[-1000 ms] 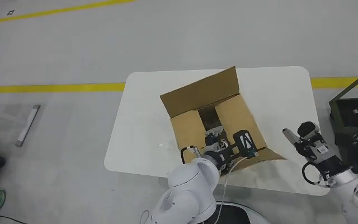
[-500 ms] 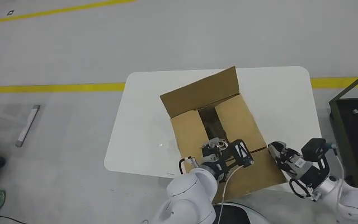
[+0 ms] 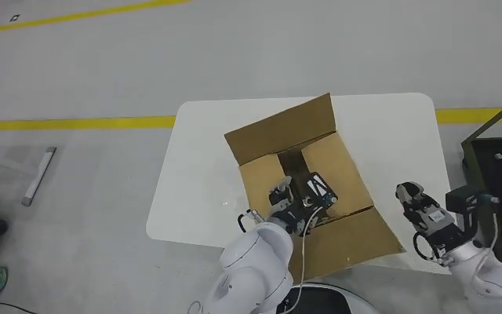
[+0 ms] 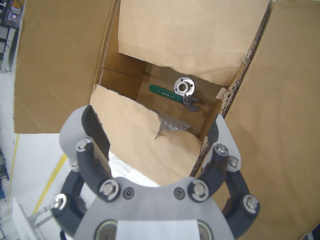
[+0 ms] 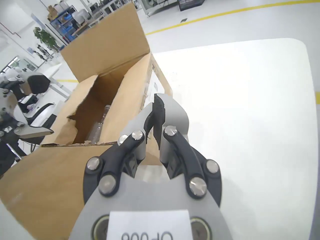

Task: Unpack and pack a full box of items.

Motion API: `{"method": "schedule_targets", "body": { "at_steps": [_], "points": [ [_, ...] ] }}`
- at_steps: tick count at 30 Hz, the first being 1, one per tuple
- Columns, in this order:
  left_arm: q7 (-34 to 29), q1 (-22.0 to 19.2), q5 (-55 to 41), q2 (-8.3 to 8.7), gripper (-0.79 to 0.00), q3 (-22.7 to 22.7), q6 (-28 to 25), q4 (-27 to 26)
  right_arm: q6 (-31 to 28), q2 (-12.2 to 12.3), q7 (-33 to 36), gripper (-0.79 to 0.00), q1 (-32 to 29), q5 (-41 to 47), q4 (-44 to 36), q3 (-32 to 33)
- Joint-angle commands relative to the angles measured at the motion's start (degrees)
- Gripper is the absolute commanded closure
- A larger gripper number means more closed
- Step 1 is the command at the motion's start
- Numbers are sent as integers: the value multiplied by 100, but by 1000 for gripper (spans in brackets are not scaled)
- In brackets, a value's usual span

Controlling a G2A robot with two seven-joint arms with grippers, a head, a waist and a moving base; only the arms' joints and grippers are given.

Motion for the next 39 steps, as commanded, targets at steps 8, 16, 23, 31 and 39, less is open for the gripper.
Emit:
{"method": "schedule_targets", "body": {
  "at_steps": [8, 16, 23, 31, 39],
  "points": [
    [212, -83, 150, -31, -785, -62, 332, 278, -625, 18, 401, 0, -68, -113, 117, -560],
    [88, -41, 559, -8, -785, -257, 375, 439, -1444, 78, 733, 0, -362, 7, 19, -682],
    [99, -5, 1122, 12, -785, -383, 438, 625, -981, 77, 294, 0, -431, -104, -119, -406],
    [-65, -19, 1165, -46, -785, -234, 487, 868, -702, 72, 58, 0, -271, 48, -446, -347],
    [71, -31, 1494, -63, 0, -254, 512, 1082, -728, 85, 476, 0, 287, -165, -429, -852]
  ]
}}
